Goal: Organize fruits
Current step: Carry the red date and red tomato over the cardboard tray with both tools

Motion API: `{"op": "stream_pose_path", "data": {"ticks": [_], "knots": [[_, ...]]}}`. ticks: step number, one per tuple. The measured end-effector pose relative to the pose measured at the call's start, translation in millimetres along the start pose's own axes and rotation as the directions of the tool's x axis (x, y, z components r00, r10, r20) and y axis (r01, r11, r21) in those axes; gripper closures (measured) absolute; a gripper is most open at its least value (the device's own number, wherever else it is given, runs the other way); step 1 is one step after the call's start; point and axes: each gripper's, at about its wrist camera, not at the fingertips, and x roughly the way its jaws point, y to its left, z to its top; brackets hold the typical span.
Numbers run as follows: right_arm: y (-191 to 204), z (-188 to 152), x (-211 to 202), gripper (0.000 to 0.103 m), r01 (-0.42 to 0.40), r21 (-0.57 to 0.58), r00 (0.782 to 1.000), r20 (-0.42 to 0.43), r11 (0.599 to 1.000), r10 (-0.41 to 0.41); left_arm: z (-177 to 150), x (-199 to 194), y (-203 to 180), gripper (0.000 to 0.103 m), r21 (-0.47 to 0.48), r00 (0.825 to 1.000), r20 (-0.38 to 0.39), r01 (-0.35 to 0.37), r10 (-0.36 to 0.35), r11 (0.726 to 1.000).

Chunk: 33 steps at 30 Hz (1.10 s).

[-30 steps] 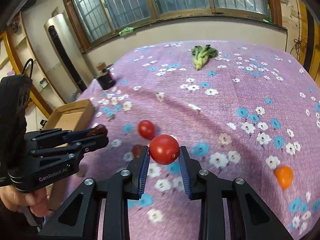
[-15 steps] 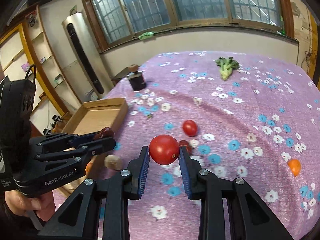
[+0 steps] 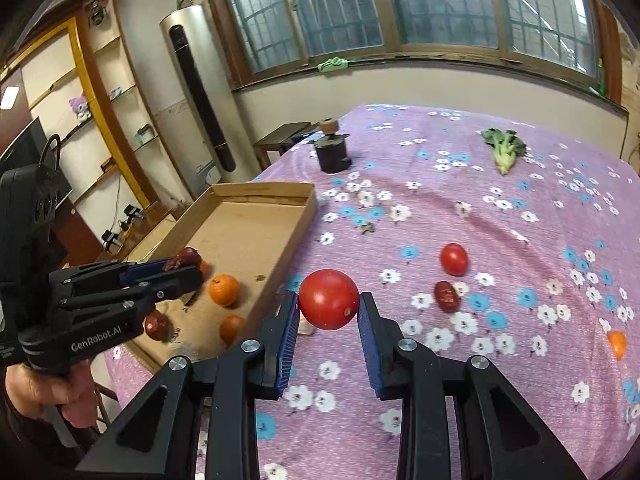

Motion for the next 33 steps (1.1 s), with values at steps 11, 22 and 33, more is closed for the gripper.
{"op": "stream_pose_path", "data": {"ticks": [11, 22, 33], "knots": [[47, 7, 23, 0.073, -0.067, -0.071, 0.997, -0.03, 0.995, 0.065, -8, -15, 58, 0.08, -0.088, 0.996, 0.023, -0.089, 0.091, 0.992], [84, 16, 46, 0.073, -0.111, -0.124, 0.993, -0.055, 0.986, 0.105, -13, -13, 80, 0.08, -0.11, 0.992, 0.02, -0.123, 0.126, 0.986], [91, 26, 68, 0.073, -0.118, -0.144, 0.991, -0.077, 0.983, 0.108, -4, -7, 96, 0.08, -0.113, 0.989, 0.018, -0.142, 0.144, 0.983]]}}
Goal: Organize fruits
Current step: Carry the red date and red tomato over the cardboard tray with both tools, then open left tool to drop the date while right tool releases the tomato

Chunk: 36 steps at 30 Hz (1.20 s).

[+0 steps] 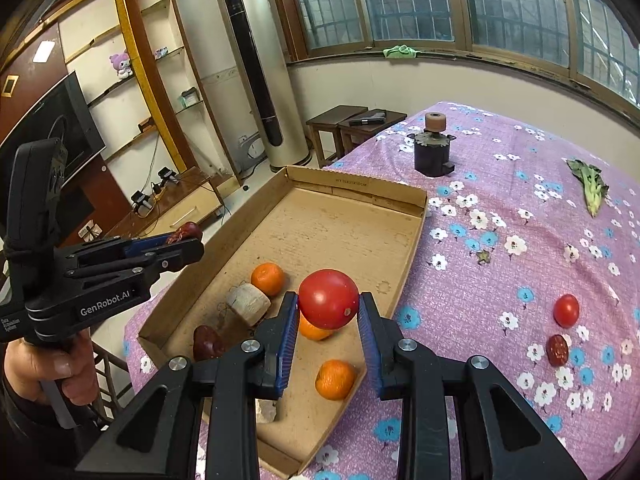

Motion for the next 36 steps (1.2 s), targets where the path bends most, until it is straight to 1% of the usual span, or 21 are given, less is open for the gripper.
{"op": "stream_pose_path", "data": {"ticks": [10, 19, 24, 30, 34, 35, 36], "knots": [[-5, 16, 20, 0.073, -0.013, -0.005, 1.0, -0.015, 1.0, 0.013, 15, 25, -6, 0.08, 0.016, 0.999, -0.034, 0.007, -0.006, 1.0], [-10, 27, 56, 0.073, -0.031, -0.011, 0.997, -0.073, 0.999, 0.03, 34, 65, -15, 0.079, 0.03, 0.995, -0.102, -0.002, 0.005, 1.0], [-13, 27, 79, 0.073, -0.033, -0.021, 0.992, -0.12, 0.999, 0.03, 35, 88, -13, 0.079, 0.02, 0.987, -0.159, -0.013, 0.016, 1.0], [-11, 24, 100, 0.073, -0.032, -0.055, 0.985, -0.17, 0.998, 0.022, 28, 111, -16, 0.079, 0.03, 0.972, -0.234, -0.021, 0.027, 0.999], [-8, 21, 112, 0.073, -0.032, -0.079, 0.978, -0.207, 0.996, 0.015, 27, 111, -21, 0.079, 0.052, 0.971, -0.23, -0.05, 0.061, 0.997], [-8, 20, 115, 0.071, -0.037, -0.081, 0.976, -0.219, 0.996, 0.018, 26, 111, -21, 0.077, 0.054, 0.971, -0.23, -0.057, 0.068, 0.997], [-8, 19, 116, 0.071, -0.04, -0.081, 0.974, -0.223, 0.996, 0.021, 26, 111, -21, 0.067, 0.054, 0.971, -0.229, -0.063, 0.074, 0.997]]}}
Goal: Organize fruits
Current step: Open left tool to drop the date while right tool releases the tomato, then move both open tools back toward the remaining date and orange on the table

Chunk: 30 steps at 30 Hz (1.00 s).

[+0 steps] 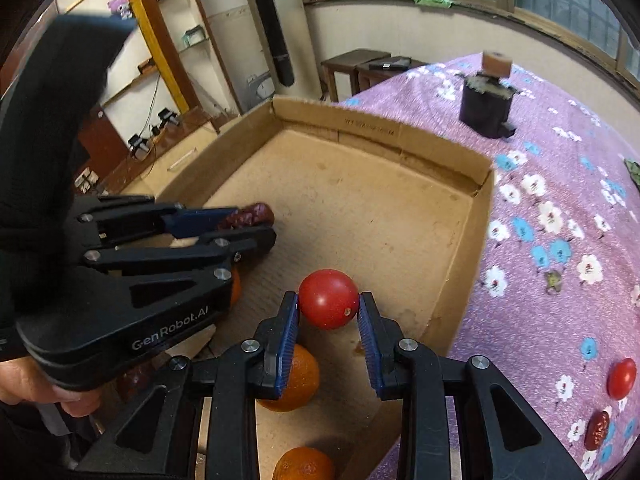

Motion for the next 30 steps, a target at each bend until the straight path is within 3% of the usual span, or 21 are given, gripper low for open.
{"op": "stream_pose_path", "data": {"ticks": [3, 17, 30], "knots": [[-2, -1, -1, 0.07, 0.004, 0.005, 1.0, 0.005, 1.0, -0.004, -2, -4, 2, 0.046, -0.015, 1.0, 0.017, -0.02, 0.02, 1.0], [-6, -26, -61, 0.063, -0.031, 0.038, 0.995, 0.101, 0.999, 0.027, -19, -57, -8, 0.041, -0.017, 0.993, 0.12, 0.007, -0.005, 1.0], [-27, -67, -112, 0.063, 0.0, 0.111, 0.986, 0.163, 0.994, -0.018, -29, -89, -44, 0.041, 0.039, 0.985, 0.162, 0.06, -0.065, 0.997]]}}
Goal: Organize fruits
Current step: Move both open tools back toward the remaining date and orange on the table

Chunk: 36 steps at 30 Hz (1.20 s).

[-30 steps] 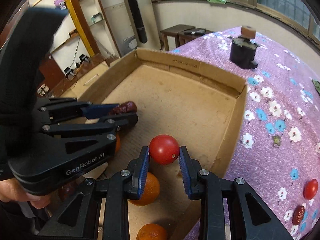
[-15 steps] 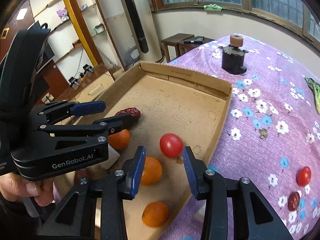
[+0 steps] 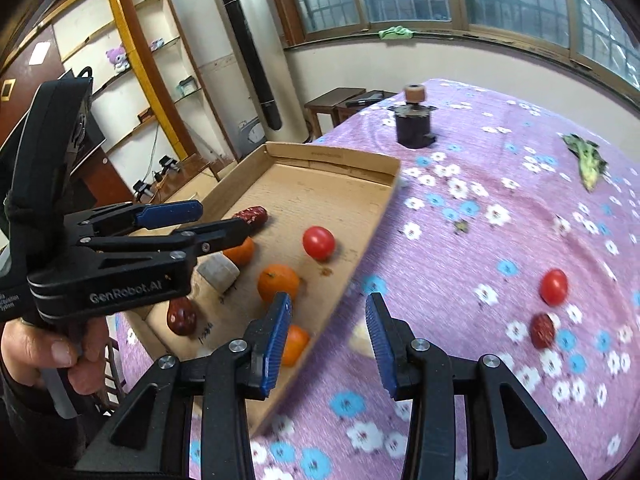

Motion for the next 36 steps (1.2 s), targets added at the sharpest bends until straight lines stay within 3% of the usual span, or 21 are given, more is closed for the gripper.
{"op": "stream_pose_path", "data": {"ticks": [22, 36], "knots": [[-65, -59, -67, 0.063, 0.109, 0.154, 0.992, 0.039, 0.982, -0.117, -13, -15, -64, 0.041, 0.078, 0.994, -0.003, 0.107, -0.107, 0.991], [-115, -100, -107, 0.062, 0.192, 0.269, 0.977, 0.043, 0.944, -0.211, -21, -6, -132, 0.041, 0.176, 0.977, -0.059, 0.214, -0.207, 0.961]]}}
